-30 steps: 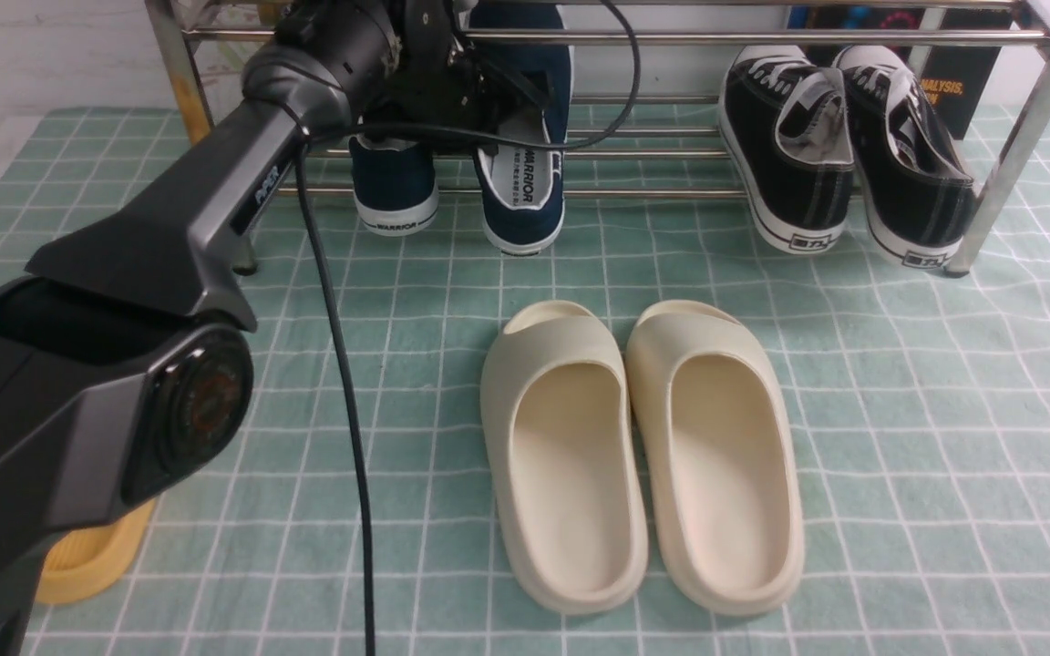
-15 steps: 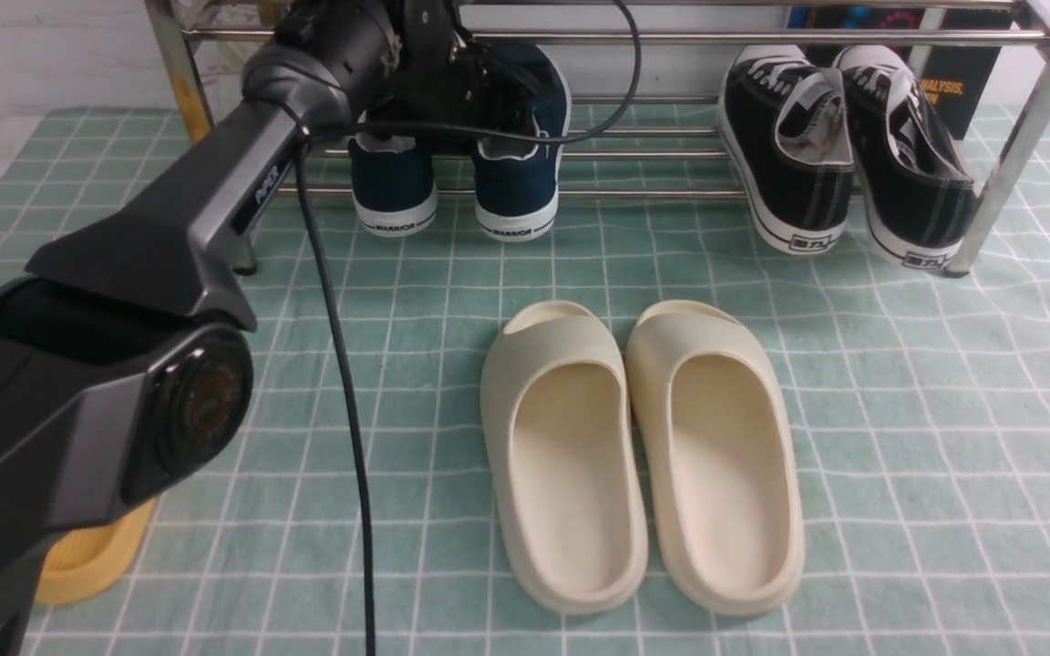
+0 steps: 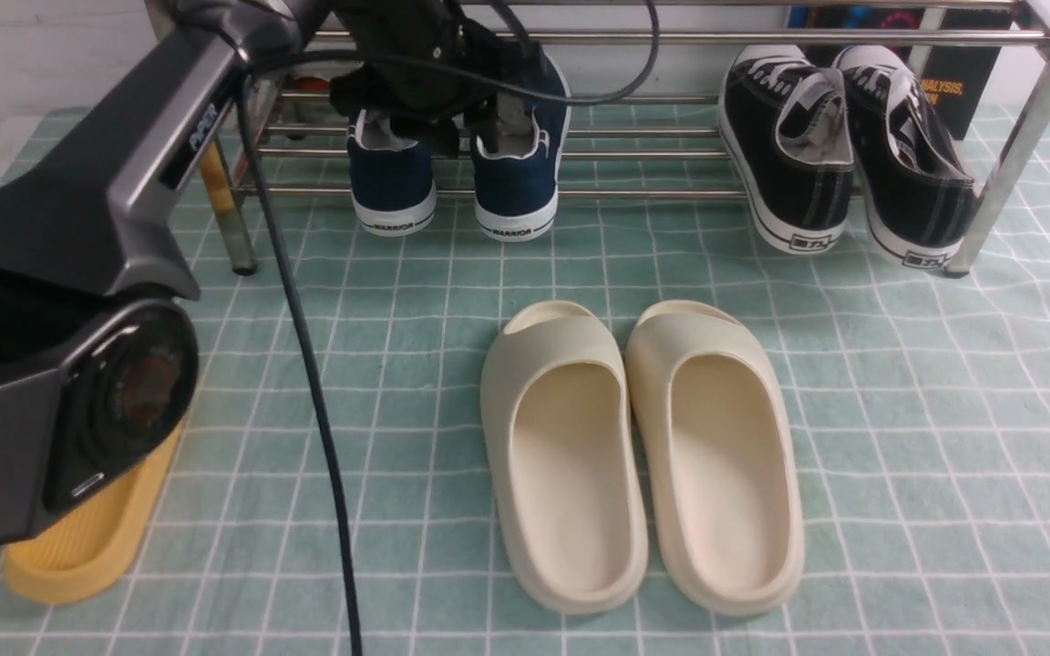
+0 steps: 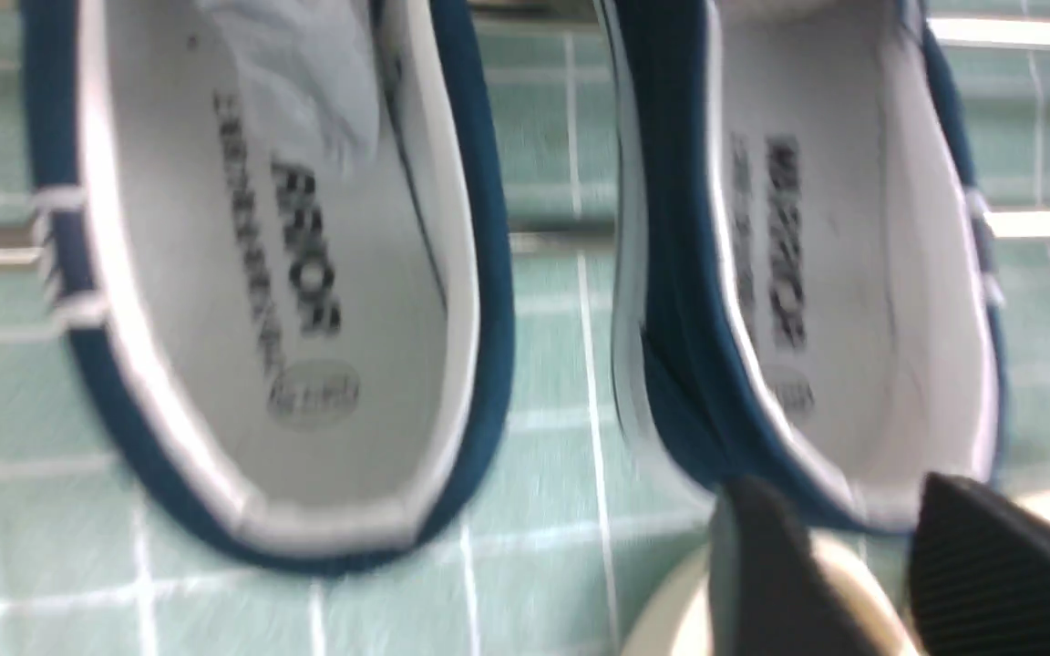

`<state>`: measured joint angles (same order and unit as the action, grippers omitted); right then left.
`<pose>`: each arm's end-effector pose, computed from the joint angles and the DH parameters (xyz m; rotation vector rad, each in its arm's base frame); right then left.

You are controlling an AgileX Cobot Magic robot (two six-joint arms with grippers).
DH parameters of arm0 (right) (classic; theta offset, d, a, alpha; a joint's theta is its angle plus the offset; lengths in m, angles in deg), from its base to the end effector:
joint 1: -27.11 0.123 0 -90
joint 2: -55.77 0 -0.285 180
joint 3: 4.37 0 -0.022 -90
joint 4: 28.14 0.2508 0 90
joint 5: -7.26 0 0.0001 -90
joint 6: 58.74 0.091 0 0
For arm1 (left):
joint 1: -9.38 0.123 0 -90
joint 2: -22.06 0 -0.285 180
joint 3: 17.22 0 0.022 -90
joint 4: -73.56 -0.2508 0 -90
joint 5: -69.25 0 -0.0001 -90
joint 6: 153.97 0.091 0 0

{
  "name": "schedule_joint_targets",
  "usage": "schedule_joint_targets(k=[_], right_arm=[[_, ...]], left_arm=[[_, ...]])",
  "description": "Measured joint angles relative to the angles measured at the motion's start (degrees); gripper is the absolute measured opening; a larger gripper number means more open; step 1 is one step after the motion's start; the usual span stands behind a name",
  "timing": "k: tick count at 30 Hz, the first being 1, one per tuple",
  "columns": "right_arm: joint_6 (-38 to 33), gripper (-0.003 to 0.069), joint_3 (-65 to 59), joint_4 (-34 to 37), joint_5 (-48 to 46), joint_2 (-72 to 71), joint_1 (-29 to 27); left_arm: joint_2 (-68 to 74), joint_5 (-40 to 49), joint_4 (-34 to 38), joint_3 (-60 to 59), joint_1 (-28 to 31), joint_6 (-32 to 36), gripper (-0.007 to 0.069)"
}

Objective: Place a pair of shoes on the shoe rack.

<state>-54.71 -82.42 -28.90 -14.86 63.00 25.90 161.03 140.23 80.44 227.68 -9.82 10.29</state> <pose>0.0522 -0.0016 0.1741 0.0776 1.8729 0.0207 0.4707 -0.1748 0.3260 0.0732 2.5676 -0.3971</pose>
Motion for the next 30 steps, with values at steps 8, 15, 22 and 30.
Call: schedule_joint_targets(k=[8, 15, 22, 30], right_arm=[[0.0, 0.0239, 0.0, 0.0, 0.0, 0.0, 0.0], [0.0, 0.0239, 0.0, 0.0, 0.0, 0.0, 0.0], [0.0, 0.0239, 0.0, 0.0, 0.0, 0.0, 0.0], [0.0, 0.0239, 0.0, 0.0, 0.0, 0.0, 0.0]], left_arm=[[-8.72, 0.71, 2.19, -4.61, 0.0, 4.97, -0.0013], [-29.99, 0.71, 0.64, -21.4, 0.0, 8.45, -0.0013], [-54.78, -8.69, -6.04, -48.63, 0.0, 5.49, -0.0013], [-83.27, -31.85, -9.78, -81.83, 0.0, 3.42, -0.0013]])
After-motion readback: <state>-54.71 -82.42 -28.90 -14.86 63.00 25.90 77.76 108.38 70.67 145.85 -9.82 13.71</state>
